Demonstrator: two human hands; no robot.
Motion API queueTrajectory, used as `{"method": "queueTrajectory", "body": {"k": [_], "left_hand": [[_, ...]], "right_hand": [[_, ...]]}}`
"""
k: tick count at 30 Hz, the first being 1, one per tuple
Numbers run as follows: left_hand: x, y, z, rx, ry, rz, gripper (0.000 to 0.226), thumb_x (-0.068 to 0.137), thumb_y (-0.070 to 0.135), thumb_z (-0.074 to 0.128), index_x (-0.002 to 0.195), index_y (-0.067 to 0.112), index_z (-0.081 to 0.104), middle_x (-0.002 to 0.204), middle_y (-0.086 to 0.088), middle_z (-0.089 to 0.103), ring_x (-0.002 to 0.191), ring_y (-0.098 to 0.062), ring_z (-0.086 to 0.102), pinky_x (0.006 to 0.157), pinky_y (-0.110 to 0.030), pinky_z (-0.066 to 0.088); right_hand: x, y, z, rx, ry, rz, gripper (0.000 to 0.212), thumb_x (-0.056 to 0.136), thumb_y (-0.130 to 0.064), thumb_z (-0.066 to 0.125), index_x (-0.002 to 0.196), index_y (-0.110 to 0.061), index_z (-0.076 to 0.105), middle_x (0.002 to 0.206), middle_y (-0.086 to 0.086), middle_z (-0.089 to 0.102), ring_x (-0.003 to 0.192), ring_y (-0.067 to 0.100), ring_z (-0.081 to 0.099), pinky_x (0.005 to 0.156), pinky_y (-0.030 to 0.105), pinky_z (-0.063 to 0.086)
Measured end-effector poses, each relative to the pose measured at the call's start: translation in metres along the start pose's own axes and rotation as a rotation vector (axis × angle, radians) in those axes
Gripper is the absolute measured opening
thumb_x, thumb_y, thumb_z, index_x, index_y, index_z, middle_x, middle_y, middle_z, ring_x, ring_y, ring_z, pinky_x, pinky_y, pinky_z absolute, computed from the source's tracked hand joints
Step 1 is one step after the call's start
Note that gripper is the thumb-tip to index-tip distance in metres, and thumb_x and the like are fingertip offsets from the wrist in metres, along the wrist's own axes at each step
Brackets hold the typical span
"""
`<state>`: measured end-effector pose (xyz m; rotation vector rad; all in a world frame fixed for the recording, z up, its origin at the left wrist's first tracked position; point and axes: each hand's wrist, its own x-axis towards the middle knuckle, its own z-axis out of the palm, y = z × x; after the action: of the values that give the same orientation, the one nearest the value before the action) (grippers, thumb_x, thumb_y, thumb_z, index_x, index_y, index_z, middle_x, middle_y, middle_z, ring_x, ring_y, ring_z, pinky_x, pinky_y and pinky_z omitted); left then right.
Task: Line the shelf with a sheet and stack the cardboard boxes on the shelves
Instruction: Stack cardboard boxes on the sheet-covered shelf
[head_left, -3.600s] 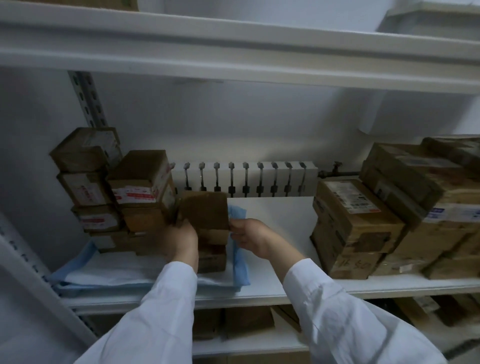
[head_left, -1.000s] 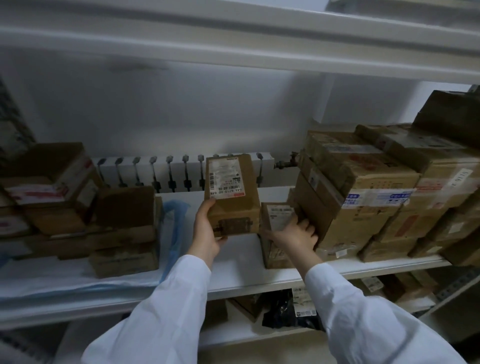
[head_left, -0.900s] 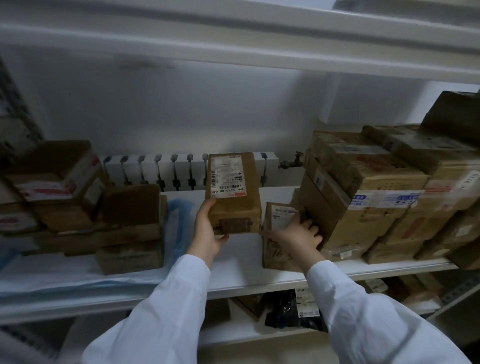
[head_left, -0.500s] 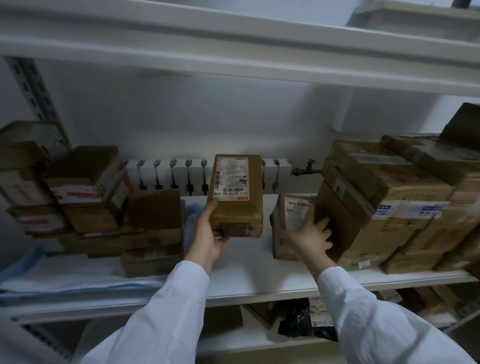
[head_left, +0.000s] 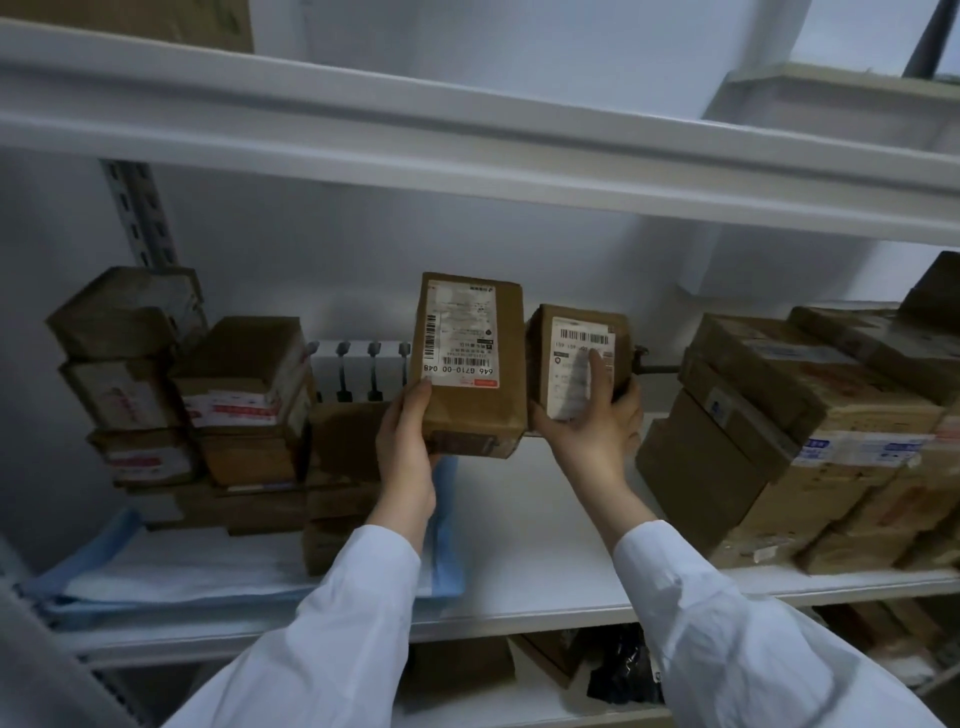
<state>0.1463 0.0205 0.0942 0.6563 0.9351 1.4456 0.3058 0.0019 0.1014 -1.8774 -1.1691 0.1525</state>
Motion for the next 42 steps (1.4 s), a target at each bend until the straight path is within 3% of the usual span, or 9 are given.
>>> {"method": "queueTrajectory", "body": {"k": [10, 14, 19, 24, 27, 33, 36, 40, 42], "left_hand": [[0.013, 0.027, -0.051, 0.088, 0.171, -0.027, 0.044, 0.079, 0.058, 0.061, 0.115, 0.032, 0.054, 0.121, 0.000, 0.060, 0.110, -0.024, 0.056, 0.103, -0.048, 0.040], [0.015, 0.034, -0.065, 0.087, 0.229, -0.068, 0.063, 0.073, 0.068, 0.059, 0.125, 0.033, 0.052, 0.125, 0.000, 0.059, 0.117, -0.027, 0.053, 0.106, -0.053, 0.035], [0.015, 0.044, -0.073, 0.109, 0.216, -0.078, 0.063, 0.074, 0.072, 0.054, 0.124, 0.035, 0.051, 0.128, 0.000, 0.057, 0.120, -0.030, 0.051, 0.107, -0.056, 0.033], [0.029, 0.044, -0.081, 0.201, 0.221, -0.164, 0.105, 0.046, 0.093, 0.048, 0.134, 0.036, 0.043, 0.132, -0.002, 0.054, 0.120, -0.034, 0.049, 0.102, -0.059, 0.036], [0.055, 0.027, -0.093, 0.290, 0.255, -0.167, 0.117, 0.033, 0.100, 0.045, 0.131, 0.037, 0.045, 0.130, -0.001, 0.056, 0.121, -0.034, 0.049, 0.102, -0.058, 0.036], [0.031, 0.042, -0.088, 0.319, 0.242, -0.120, 0.090, 0.060, 0.087, 0.038, 0.131, 0.031, 0.047, 0.129, -0.004, 0.055, 0.121, -0.033, 0.048, 0.104, -0.055, 0.036], [0.030, 0.044, -0.091, 0.373, 0.269, -0.059, 0.093, 0.058, 0.089, 0.031, 0.125, 0.029, 0.052, 0.125, -0.005, 0.058, 0.117, -0.033, 0.051, 0.102, -0.055, 0.037], [0.018, 0.058, -0.087, 0.500, 0.362, 0.167, 0.050, 0.090, 0.058, 0.035, 0.115, 0.021, 0.057, 0.115, -0.005, 0.061, 0.111, -0.031, 0.053, 0.102, -0.051, 0.039], [0.011, 0.063, -0.084, 0.542, 0.359, 0.337, 0.041, 0.095, 0.048, 0.035, 0.109, 0.020, 0.061, 0.112, -0.004, 0.062, 0.109, -0.028, 0.054, 0.099, -0.050, 0.041]], "right_hand": [[-0.005, -0.081, 0.004, -0.021, 0.059, -0.061, 0.075, 0.077, -0.056, 0.064, 0.142, -0.042, 0.030, 0.159, 0.009, 0.004, 0.144, 0.036, 0.007, 0.113, 0.051, 0.010], [-0.007, -0.098, 0.005, -0.037, 0.062, -0.083, 0.071, 0.076, -0.055, 0.063, 0.140, -0.042, 0.034, 0.159, 0.007, 0.007, 0.142, 0.037, 0.012, 0.112, 0.051, 0.012], [-0.013, -0.112, 0.007, -0.052, 0.021, -0.134, 0.064, 0.079, -0.059, 0.058, 0.138, -0.041, 0.038, 0.157, 0.003, 0.014, 0.140, 0.036, 0.019, 0.111, 0.049, 0.017], [-0.014, -0.128, 0.003, -0.080, -0.022, -0.162, 0.061, 0.083, -0.058, 0.054, 0.139, -0.040, 0.039, 0.157, 0.002, 0.016, 0.139, 0.035, 0.021, 0.110, 0.048, 0.020], [-0.013, -0.137, 0.003, -0.061, -0.076, -0.135, 0.060, 0.084, -0.060, 0.050, 0.139, -0.039, 0.040, 0.157, 0.002, 0.018, 0.138, 0.036, 0.023, 0.110, 0.050, 0.022], [-0.019, -0.163, 0.011, -0.105, -0.180, -0.162, 0.062, 0.083, -0.065, 0.045, 0.139, -0.039, 0.039, 0.153, 0.000, 0.024, 0.134, 0.035, 0.030, 0.107, 0.051, 0.030], [-0.020, -0.177, 0.018, 0.019, -0.227, -0.169, 0.060, 0.083, -0.063, 0.046, 0.137, -0.037, 0.041, 0.147, 0.002, 0.033, 0.130, 0.033, 0.034, 0.105, 0.050, 0.032], [-0.024, -0.189, 0.024, 0.241, -0.277, -0.072, 0.071, 0.070, -0.069, 0.038, 0.135, -0.039, 0.044, 0.137, 0.003, 0.047, 0.121, 0.032, 0.046, 0.102, 0.051, 0.037], [-0.025, -0.192, 0.027, 0.343, -0.315, 0.006, 0.079, 0.063, -0.072, 0.034, 0.132, -0.036, 0.047, 0.133, 0.003, 0.052, 0.117, 0.032, 0.050, 0.101, 0.051, 0.039]]}}
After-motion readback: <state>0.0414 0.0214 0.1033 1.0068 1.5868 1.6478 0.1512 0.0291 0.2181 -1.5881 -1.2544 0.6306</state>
